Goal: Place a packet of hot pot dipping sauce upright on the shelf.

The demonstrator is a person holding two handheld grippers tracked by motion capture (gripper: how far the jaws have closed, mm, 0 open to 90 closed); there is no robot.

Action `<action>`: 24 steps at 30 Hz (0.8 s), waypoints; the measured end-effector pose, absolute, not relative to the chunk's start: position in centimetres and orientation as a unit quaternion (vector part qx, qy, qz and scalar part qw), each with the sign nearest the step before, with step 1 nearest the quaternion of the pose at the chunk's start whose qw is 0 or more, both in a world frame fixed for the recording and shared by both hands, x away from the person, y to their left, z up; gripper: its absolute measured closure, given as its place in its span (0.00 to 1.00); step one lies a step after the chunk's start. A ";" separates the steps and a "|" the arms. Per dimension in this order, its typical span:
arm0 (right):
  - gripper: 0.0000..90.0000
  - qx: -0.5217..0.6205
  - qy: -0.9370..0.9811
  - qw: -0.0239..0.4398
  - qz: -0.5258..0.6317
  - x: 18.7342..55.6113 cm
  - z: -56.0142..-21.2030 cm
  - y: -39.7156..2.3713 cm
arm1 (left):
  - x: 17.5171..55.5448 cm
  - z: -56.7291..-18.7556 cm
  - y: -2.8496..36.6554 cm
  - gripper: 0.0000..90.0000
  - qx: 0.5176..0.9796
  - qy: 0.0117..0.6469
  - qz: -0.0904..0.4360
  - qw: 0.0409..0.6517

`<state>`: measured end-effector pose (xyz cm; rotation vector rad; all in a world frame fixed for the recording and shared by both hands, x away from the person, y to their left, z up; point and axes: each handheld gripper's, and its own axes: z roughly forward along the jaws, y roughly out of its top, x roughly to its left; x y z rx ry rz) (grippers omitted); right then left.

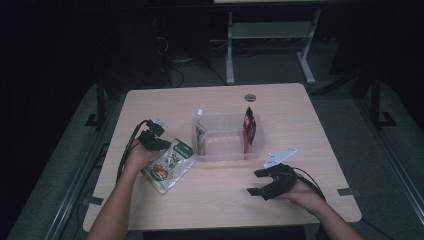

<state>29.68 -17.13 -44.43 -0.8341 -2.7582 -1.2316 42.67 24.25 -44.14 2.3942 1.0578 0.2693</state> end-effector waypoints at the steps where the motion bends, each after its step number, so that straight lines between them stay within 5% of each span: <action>1: 0.29 -0.265 -0.880 0.003 -0.393 29.7 -44.4 -17.1 | 42.4 -44.1 24.2 1.00 0.880 0.389 0.095 0.256; 10: 0.29 -0.269 -0.878 0.002 -0.396 29.7 -44.4 -17.3 | 38.8 -42.2 25.5 1.00 0.874 0.384 0.097 0.282; 12: 0.29 -0.268 -0.879 0.002 -0.395 29.7 -44.4 -17.3 | 37.4 -42.0 25.7 0.78 0.866 0.395 0.107 0.288; 19: 0.29 -0.266 -0.880 0.001 -0.394 29.6 -44.3 -17.2 | 34.0 -42.9 26.7 0.49 0.853 0.413 0.103 0.301; 24: 0.29 -0.266 -0.880 -0.001 -0.393 29.7 -44.3 -17.2 | 33.9 -44.3 26.8 0.37 0.859 0.420 0.100 0.275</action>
